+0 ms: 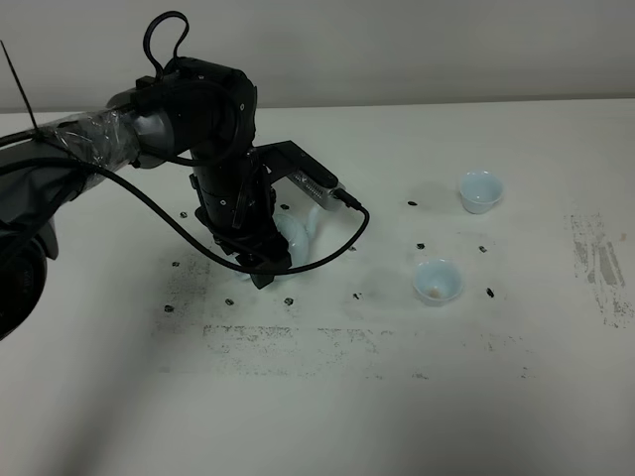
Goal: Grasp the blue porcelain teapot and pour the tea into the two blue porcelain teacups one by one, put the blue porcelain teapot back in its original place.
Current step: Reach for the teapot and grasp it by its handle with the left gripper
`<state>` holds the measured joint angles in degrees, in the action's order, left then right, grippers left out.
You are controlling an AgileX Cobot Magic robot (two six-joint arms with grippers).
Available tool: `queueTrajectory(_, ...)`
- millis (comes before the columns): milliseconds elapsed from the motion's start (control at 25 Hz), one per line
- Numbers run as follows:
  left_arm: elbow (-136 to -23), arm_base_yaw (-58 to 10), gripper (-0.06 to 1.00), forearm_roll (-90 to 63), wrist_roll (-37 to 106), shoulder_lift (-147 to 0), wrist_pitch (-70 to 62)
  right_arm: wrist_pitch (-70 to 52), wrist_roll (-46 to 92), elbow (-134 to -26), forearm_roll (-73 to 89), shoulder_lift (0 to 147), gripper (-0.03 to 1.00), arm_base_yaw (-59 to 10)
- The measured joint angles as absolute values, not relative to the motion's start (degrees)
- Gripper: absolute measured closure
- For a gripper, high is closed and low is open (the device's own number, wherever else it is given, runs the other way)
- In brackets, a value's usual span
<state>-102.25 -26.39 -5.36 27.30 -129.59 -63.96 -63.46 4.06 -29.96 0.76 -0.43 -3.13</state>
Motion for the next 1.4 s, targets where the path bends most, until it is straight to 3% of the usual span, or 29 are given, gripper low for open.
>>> queueTrajectory(1400, -102.25, -26.39, 0.91, -5.55, 27.19, -129.59, -64.86, -63.46, 4.06, -29.96, 0.76, -0.43, 0.39, -3.13)
